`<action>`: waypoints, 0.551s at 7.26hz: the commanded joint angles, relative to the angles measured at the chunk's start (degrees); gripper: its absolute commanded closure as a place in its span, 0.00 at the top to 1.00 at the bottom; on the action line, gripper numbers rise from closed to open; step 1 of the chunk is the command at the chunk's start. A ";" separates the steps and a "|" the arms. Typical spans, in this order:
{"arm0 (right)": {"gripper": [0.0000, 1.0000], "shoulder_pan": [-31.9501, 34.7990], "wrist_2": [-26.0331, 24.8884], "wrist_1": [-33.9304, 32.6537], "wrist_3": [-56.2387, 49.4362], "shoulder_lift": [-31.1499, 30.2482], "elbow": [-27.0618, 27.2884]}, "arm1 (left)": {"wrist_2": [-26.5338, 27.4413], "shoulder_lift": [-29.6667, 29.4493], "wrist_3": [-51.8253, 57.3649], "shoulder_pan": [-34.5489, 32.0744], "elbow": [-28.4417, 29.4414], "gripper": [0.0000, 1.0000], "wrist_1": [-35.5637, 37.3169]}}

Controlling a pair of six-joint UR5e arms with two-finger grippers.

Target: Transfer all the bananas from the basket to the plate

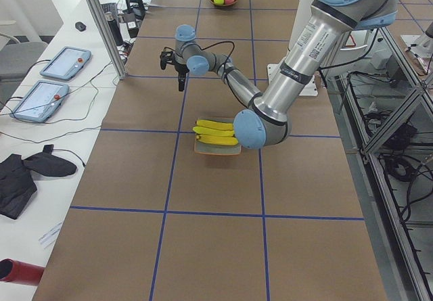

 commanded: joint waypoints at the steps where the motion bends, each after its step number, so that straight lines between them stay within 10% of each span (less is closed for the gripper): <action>1: 0.00 -3.02 2.48 -0.03 1.80 3.14 -0.95 | 0.00 -0.11 -1.20 0.09 -0.01 1.00 -0.61; 4: 0.00 -7.24 4.16 -0.12 1.81 8.15 -3.67 | 0.00 -0.37 -3.82 0.35 -0.27 1.00 -2.00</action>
